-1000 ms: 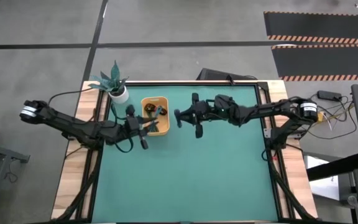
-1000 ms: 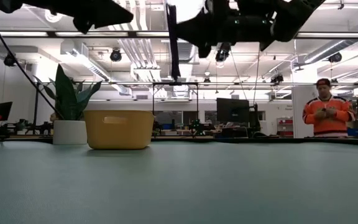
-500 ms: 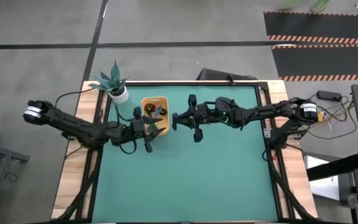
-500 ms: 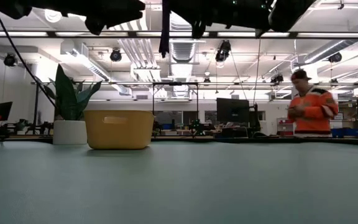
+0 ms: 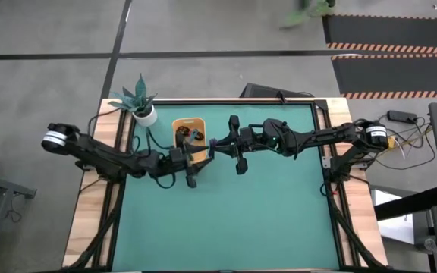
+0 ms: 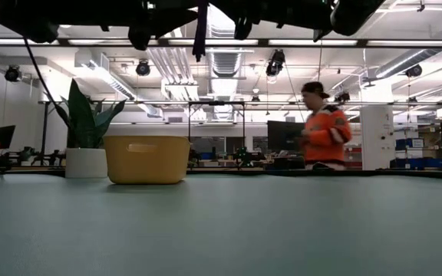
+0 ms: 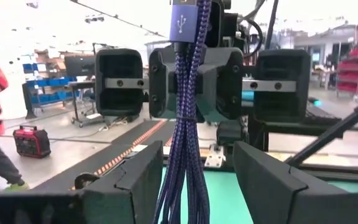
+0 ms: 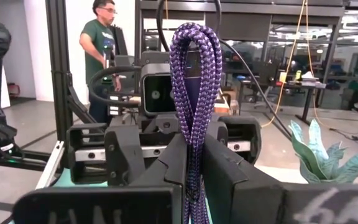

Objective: Pick and place USB-C Cables
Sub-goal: Put the purple USB cable into the yellow bin

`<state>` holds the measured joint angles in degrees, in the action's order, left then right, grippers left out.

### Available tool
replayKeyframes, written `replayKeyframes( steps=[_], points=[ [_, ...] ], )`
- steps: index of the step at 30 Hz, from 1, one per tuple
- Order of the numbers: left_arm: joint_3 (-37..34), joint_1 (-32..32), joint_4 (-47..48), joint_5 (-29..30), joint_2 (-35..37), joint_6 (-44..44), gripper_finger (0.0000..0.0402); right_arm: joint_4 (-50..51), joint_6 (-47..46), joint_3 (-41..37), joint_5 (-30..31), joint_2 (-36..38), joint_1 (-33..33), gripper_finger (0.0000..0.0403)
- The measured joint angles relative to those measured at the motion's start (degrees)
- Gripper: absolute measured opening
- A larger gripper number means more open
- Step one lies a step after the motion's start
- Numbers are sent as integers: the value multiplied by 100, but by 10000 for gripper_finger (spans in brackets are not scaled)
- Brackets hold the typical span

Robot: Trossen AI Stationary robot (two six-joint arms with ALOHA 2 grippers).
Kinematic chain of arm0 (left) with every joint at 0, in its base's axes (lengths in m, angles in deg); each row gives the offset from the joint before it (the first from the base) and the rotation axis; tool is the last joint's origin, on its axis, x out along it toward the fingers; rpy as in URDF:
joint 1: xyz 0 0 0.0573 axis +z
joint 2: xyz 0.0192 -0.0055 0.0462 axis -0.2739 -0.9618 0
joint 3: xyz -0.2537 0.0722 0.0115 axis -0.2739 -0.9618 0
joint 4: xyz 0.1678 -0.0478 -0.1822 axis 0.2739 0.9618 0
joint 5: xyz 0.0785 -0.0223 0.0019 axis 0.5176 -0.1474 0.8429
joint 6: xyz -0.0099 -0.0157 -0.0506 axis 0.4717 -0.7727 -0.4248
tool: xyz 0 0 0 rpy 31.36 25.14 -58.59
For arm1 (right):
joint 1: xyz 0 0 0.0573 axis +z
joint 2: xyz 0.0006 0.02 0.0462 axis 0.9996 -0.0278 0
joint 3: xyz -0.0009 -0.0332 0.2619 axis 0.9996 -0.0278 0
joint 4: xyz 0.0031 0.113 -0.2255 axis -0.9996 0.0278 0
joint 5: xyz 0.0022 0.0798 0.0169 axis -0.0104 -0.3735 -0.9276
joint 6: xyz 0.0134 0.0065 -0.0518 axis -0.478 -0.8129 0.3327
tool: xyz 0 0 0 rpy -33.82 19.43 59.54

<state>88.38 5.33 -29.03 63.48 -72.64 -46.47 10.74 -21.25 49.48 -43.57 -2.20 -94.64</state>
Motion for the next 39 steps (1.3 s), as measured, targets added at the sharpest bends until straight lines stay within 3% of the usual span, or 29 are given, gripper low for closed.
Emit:
replayKeyframes(
  steps=[10, 23, 31, 39],
  points=[
    [7, 234, -379, 48, -447, -299, 173, 1, -9, 0, 2, 0, -1, 22],
    [7, 234, -392, 44, -443, -297, 58, -1, 72, 0, 18, 0, -3, 23],
    [7, 234, -382, 41, -441, -294, 31, 3, 107, 0, 20, 0, -3, 23],
    [7, 234, -377, 47, -436, -295, 30, 28, 85, 0, -3, 0, -1, 79]
  ],
)
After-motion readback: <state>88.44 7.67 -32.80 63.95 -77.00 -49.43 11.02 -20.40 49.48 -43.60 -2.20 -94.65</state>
